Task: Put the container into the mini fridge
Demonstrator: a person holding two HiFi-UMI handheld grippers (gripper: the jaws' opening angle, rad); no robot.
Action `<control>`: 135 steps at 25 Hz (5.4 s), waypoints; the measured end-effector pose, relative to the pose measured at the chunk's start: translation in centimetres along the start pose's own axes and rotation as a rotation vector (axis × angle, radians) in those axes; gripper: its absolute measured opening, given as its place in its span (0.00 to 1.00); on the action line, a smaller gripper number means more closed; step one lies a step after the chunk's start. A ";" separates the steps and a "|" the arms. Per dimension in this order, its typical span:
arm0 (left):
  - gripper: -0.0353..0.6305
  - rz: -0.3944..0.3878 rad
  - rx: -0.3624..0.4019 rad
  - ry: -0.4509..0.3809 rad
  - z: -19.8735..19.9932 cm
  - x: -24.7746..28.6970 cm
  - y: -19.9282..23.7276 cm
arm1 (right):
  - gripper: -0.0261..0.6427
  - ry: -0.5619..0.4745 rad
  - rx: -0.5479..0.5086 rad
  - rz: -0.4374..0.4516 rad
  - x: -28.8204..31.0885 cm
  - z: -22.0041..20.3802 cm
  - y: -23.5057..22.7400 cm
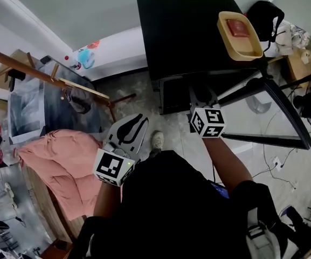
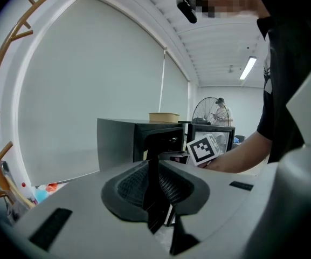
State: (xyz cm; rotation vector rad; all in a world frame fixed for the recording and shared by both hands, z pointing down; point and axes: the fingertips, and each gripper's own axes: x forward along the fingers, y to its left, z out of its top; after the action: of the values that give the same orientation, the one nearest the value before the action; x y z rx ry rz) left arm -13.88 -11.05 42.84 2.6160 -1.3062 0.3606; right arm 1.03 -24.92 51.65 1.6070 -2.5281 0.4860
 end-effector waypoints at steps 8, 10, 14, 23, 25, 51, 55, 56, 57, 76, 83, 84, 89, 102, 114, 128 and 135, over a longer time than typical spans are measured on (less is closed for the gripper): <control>0.16 -0.066 0.003 -0.048 1.3 2.2 -3.7 | 0.22 -0.071 -0.032 -0.045 -8.5 2.3 -2.4; 0.16 -0.074 0.002 -0.063 1.6 2.5 -4.6 | 0.22 -0.092 -0.019 -0.057 -10.6 2.9 -3.2; 0.16 -0.103 0.002 -0.088 2.4 2.9 -6.4 | 0.22 -0.128 0.013 -0.089 -14.4 4.0 -4.7; 0.16 -0.209 0.048 -0.147 5.3 5.2 -9.4 | 0.22 -0.218 0.021 -0.181 -20.1 6.8 -7.1; 0.16 -0.239 0.070 -0.156 6.1 6.1 -9.9 | 0.22 -0.230 0.019 -0.204 -20.8 7.2 -7.6; 0.27 -0.284 0.914 0.015 16.9 23.7 -12.1 | 0.20 -0.296 0.161 -0.520 -32.4 4.3 -10.5; 0.28 -0.314 0.958 0.118 15.5 25.0 -11.8 | 0.19 -0.291 0.171 -0.551 -33.7 3.9 -10.7; 0.28 -0.317 0.967 0.138 15.1 25.2 -11.8 | 0.19 -0.290 0.172 -0.556 -34.0 3.9 -10.8; 0.28 -0.315 0.972 0.151 14.9 25.4 -11.8 | 0.19 -0.290 0.173 -0.560 -34.2 3.8 -10.9; 0.13 -0.415 0.975 0.244 14.2 22.3 -11.3 | 0.19 -0.257 0.154 -0.307 -28.3 6.4 -6.9; 0.12 -0.460 0.923 0.200 13.2 18.3 -12.1 | 0.19 -0.290 0.409 -0.038 -21.7 8.6 -3.8; 0.13 -0.458 0.921 0.195 13.2 17.9 -12.0 | 0.20 -0.313 0.506 0.004 -20.8 9.2 -3.8; 0.13 -0.479 0.884 0.175 12.7 16.0 -11.7 | 0.47 -0.371 0.917 0.160 -16.1 11.3 -4.3; 0.13 -0.536 0.778 0.117 11.9 11.5 -11.7 | 0.57 -0.377 1.222 0.345 -10.6 12.1 -0.9; 0.13 -0.515 0.762 0.096 11.3 10.4 -12.3 | 0.39 -0.387 1.213 0.411 -10.9 13.2 -0.3; 0.14 -0.458 0.491 -0.035 12.7 6.7 -11.5 | 0.38 -0.407 1.245 0.502 -13.9 12.5 -0.9; 0.14 -0.469 0.345 -0.060 11.3 6.1 -12.3 | 0.38 -0.444 1.266 0.575 -18.1 11.6 -1.3</control>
State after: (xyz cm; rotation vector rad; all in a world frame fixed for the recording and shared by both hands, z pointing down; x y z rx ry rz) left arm 0.96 -11.53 33.14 3.1255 -0.6461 0.4612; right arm 11.00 -13.51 36.26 1.1246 -3.1852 2.3855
